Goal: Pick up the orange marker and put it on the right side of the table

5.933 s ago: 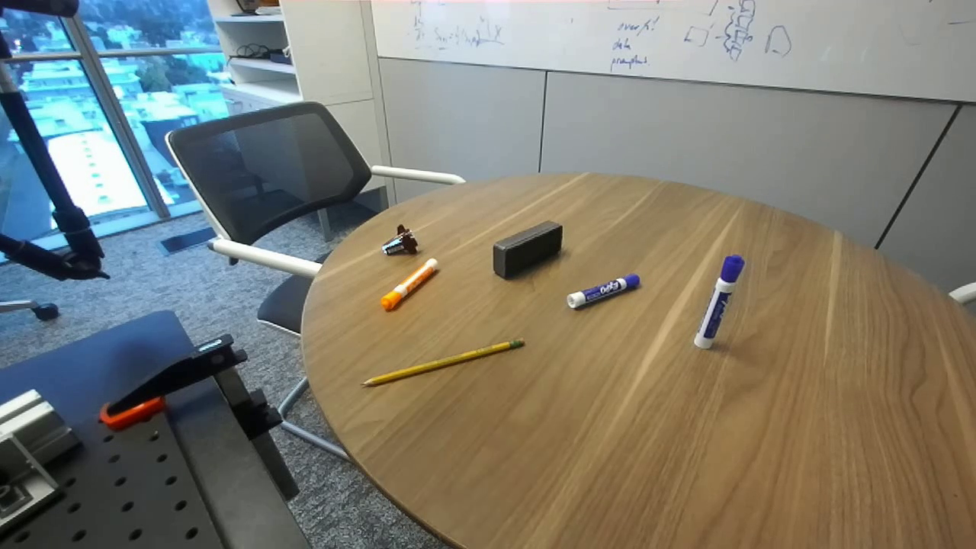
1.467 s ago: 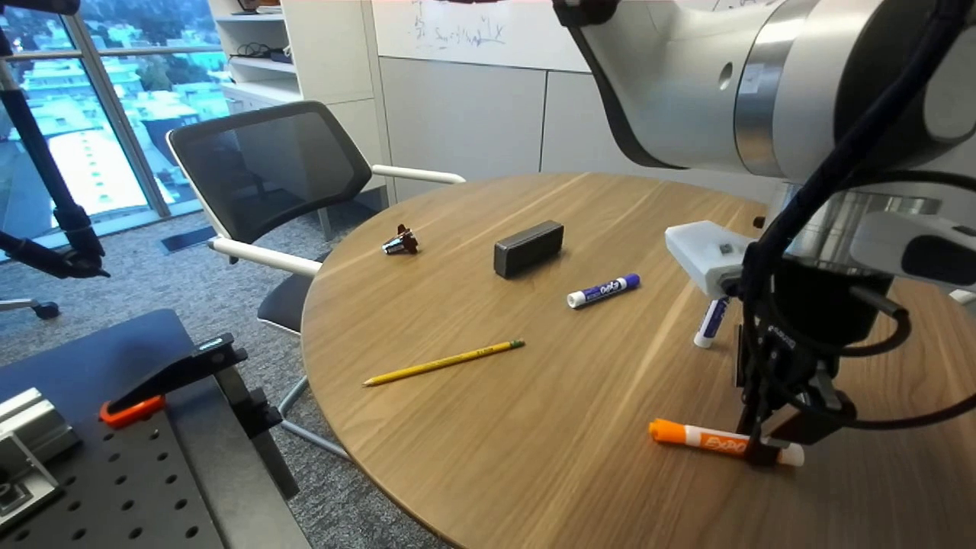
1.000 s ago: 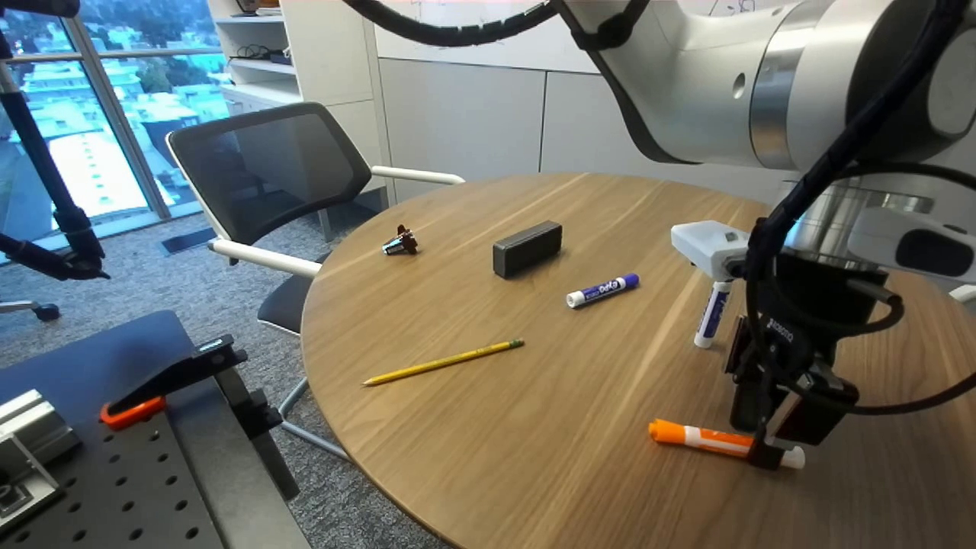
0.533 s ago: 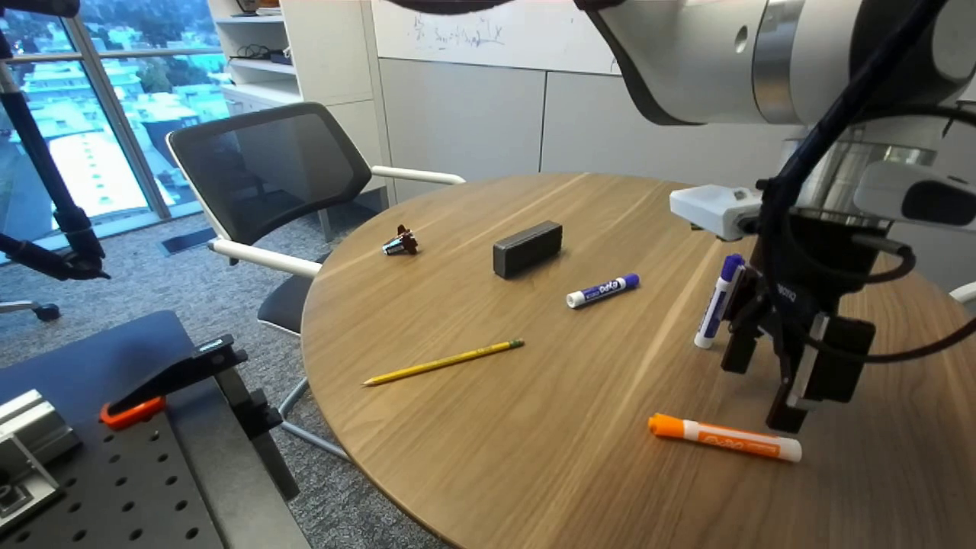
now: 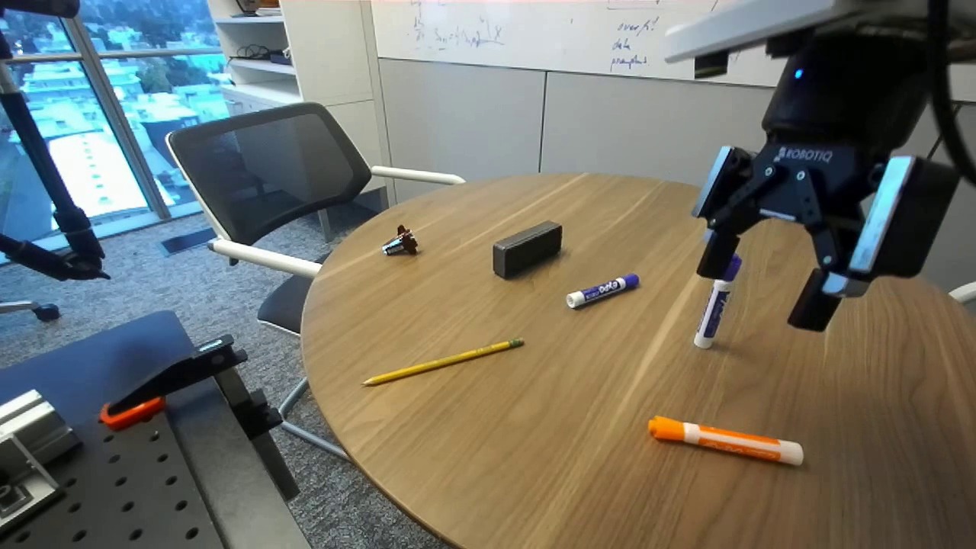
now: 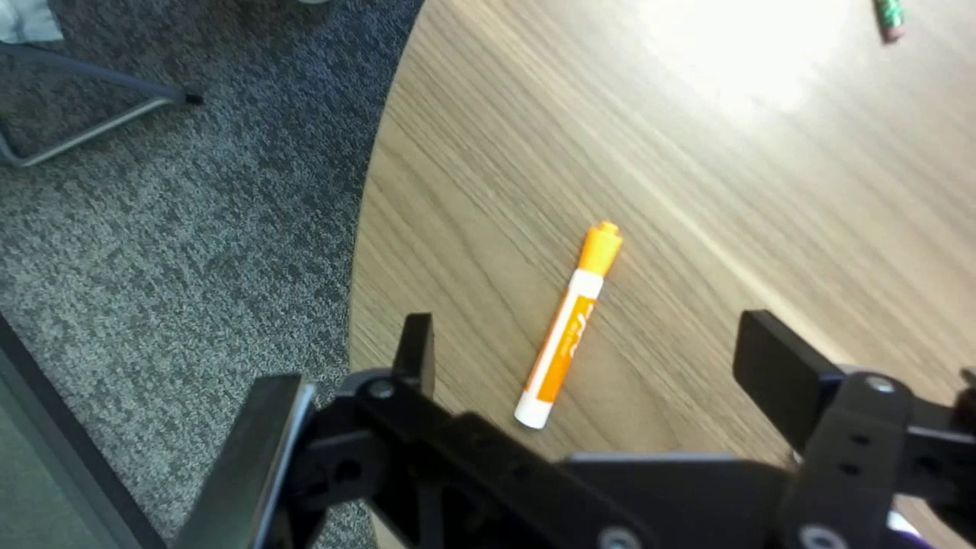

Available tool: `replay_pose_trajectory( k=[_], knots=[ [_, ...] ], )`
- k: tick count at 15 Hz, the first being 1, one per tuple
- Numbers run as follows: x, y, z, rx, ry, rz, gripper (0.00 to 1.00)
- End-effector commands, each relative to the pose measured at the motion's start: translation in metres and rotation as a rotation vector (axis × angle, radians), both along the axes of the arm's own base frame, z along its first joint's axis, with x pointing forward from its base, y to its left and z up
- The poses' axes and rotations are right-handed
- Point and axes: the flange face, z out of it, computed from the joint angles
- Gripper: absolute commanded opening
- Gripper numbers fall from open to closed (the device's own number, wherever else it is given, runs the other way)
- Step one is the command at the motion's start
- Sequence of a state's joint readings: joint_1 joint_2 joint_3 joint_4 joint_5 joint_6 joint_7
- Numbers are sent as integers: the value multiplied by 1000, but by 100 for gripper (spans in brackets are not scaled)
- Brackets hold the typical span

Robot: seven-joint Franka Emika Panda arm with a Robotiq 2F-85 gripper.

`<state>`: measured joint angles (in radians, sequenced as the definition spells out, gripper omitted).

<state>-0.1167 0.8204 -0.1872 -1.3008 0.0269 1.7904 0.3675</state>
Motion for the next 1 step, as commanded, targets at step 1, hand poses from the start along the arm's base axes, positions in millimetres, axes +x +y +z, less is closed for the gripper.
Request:
replay_pose_trajectory(
  k=[1],
  knots=[
    [-4, -1, 5, 7, 4, 6, 100]
  ],
)
